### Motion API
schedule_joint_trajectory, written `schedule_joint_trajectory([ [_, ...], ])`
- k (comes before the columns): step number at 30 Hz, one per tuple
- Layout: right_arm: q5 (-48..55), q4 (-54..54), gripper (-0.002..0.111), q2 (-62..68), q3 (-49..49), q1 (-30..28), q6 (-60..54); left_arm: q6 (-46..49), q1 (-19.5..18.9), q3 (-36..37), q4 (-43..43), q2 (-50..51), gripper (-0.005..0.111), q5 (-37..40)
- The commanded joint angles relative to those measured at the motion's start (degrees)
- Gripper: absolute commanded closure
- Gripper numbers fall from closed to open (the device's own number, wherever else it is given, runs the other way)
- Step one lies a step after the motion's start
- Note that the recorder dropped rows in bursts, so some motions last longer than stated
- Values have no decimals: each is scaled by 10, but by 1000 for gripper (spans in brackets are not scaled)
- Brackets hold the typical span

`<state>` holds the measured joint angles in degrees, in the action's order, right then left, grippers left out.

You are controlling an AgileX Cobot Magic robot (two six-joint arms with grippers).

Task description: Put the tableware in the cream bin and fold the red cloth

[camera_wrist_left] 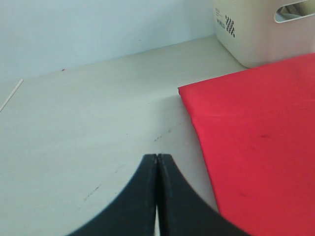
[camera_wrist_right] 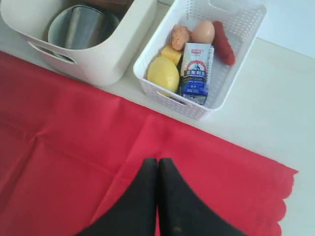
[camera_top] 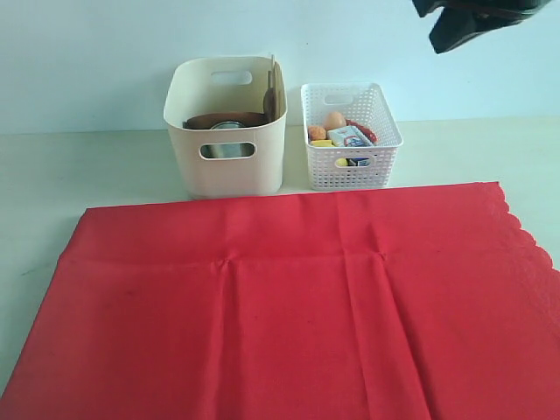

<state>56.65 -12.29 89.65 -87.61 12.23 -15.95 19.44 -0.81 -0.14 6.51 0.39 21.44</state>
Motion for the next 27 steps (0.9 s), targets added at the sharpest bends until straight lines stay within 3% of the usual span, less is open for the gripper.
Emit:
schedule_joint_trajectory([
  [1,-57,24,108,-92,88,-2,24,-1,2,1,0,-4,107,-2],
  [27,-141,154,108,-581,471,-2,167,-1,2,1,0,-4,107,-2],
])
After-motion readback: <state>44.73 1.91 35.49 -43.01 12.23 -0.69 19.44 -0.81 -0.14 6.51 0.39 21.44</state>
